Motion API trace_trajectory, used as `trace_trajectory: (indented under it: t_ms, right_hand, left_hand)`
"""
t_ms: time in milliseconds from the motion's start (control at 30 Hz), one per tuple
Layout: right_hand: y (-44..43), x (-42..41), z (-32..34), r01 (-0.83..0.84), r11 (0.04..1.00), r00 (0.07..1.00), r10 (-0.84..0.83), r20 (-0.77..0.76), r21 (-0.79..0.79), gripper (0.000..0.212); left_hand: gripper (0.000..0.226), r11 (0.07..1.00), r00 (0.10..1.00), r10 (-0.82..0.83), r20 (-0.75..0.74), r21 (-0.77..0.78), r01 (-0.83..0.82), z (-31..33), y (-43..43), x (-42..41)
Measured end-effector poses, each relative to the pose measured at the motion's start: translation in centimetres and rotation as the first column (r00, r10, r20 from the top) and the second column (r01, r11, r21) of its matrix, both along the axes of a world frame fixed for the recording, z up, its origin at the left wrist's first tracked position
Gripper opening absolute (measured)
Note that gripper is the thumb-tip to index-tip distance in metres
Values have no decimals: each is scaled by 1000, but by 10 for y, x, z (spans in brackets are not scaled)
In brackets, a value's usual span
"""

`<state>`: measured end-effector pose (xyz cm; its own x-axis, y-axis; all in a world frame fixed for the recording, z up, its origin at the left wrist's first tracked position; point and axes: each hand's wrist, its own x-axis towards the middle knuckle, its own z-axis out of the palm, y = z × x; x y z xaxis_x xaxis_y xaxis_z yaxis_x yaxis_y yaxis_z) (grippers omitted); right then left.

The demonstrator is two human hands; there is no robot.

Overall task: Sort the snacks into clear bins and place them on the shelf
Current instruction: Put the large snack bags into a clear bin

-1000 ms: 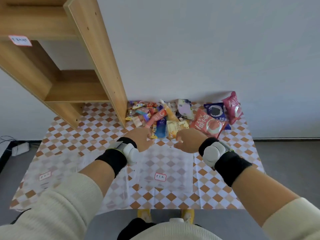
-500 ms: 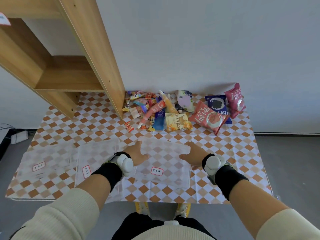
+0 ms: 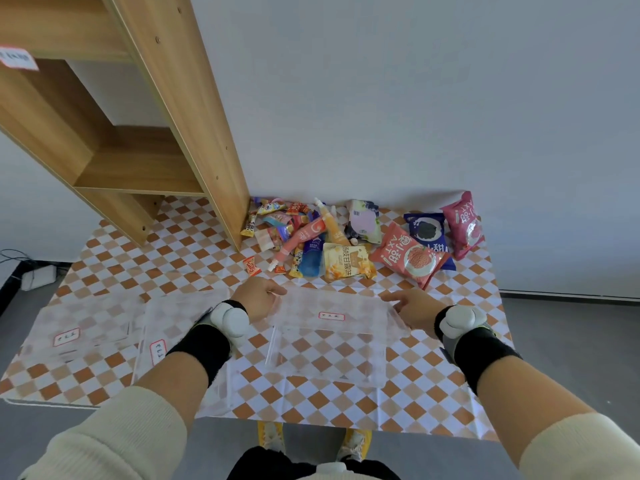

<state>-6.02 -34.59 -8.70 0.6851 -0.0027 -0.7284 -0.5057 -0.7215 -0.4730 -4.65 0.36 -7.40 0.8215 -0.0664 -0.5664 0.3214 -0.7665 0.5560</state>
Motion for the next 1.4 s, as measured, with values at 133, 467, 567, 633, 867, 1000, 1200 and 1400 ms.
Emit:
trace_trajectory:
  t_ms: [133, 467, 567, 633, 867, 1000, 1200, 1400]
  right_hand:
    - [-9, -3, -16, 44, 998, 995, -48, 83, 51, 23]
    - [27, 9, -37, 230, 970, 948, -241, 206, 77, 57]
    - [34, 4, -42, 183, 982, 931, -188, 314, 47, 79]
    - [34, 3, -44, 157, 988, 919, -147, 365, 2, 87]
    - [20, 2, -46, -117, 989, 957, 137, 256, -92, 55]
    - [9, 8, -41, -140, 989, 947, 149, 284, -51, 58]
    - [-10, 16, -29, -185, 981, 941, 192, 279, -51, 61]
    - [-40, 15, -24, -61, 994, 934, 90, 347, -94, 54]
  left_hand:
    - [30, 967, 984, 173, -46, -181, -179, -2, 2, -2]
    - [56, 993, 992, 96, -81, -54, -101, -31, -19, -3]
    - [57, 1000, 996, 2, -86, 30, 0, -44, -24, -9]
    - [58, 997, 997, -20, -70, 67, 25, -49, -27, -10]
    - [69, 995, 998, -17, -60, 93, 22, -51, -33, -12]
    - [69, 998, 998, 58, 7, 36, -58, -49, -42, -12]
    - [63, 997, 994, 66, 87, 20, -68, -40, -70, -10]
    - [45, 998, 962, -6, 272, 60, -11, -22, -114, 0]
